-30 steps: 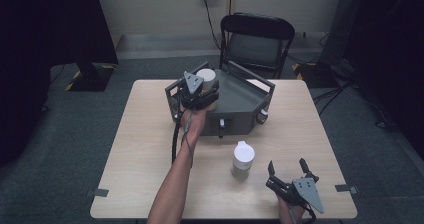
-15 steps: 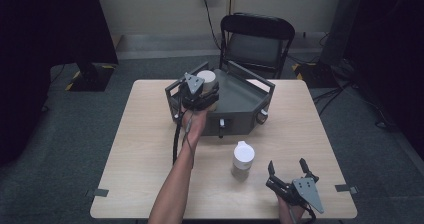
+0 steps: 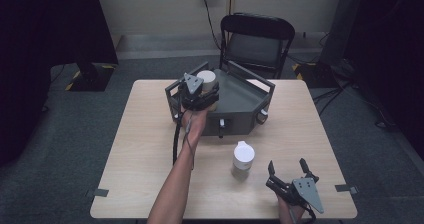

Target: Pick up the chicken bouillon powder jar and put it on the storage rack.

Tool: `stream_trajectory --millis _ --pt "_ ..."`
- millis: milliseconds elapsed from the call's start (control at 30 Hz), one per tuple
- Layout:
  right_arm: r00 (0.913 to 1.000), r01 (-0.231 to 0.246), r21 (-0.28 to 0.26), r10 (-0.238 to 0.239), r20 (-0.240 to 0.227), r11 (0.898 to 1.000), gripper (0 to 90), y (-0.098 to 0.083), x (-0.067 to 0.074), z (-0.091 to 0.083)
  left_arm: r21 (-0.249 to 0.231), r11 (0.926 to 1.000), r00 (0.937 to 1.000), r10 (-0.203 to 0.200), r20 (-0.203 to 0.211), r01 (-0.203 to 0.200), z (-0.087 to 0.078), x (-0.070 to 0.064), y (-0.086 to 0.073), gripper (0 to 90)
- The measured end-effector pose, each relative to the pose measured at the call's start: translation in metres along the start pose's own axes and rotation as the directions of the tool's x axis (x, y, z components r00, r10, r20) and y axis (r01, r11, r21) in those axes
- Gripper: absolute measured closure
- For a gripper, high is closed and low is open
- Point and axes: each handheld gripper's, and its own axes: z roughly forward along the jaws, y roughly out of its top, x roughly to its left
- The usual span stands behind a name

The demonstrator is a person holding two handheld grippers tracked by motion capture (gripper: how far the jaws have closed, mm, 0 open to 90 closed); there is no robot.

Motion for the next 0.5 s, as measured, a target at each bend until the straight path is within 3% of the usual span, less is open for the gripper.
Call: stream_trajectory --millis 367,500 --pt "1.0000 0.000 0.000 0.000 -0.002 1.000 0.2 0.000 0.000 0.000 -0.085 0.9964 1.0000 -0.001 0.000 0.001 -0.012 -0.002 -0.008 0.2" --pt "1.0000 0.000 0.000 0.000 -0.001 1.000 0.2 0.000 0.000 0.000 -0.110 0.9938 0.9999 0.013 0.003 -0.012 -0.018 0.000 -0.008 0.0"
